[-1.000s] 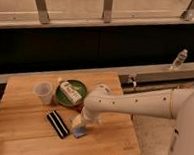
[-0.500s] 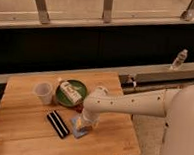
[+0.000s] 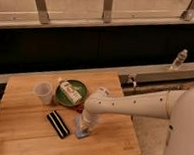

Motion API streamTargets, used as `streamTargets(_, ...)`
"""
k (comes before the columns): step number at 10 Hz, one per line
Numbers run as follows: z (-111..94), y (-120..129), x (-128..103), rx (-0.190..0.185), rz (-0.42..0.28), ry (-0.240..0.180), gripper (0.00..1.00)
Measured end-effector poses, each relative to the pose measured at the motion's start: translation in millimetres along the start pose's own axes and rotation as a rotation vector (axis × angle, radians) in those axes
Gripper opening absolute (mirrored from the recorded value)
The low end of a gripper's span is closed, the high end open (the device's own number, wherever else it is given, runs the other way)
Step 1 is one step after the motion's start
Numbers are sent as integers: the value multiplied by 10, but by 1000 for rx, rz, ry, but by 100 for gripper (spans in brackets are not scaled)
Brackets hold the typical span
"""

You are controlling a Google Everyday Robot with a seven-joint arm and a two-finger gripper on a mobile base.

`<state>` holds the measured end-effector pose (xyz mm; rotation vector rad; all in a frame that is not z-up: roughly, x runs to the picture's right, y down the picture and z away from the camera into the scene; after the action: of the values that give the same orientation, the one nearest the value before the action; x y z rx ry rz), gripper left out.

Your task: Wipe the white sponge on the table

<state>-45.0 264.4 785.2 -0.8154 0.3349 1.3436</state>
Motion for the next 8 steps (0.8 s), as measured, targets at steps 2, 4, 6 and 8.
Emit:
streamTargets(2,0,25,31,-17,-6,3,18)
streamTargets(4,-60,-9,7,-31,0,-4,18)
streamTargets(6,-155,-144,-50,-37,31,-23,18)
streamTargets(8,-227,-387,-10,-39,81,-38,18)
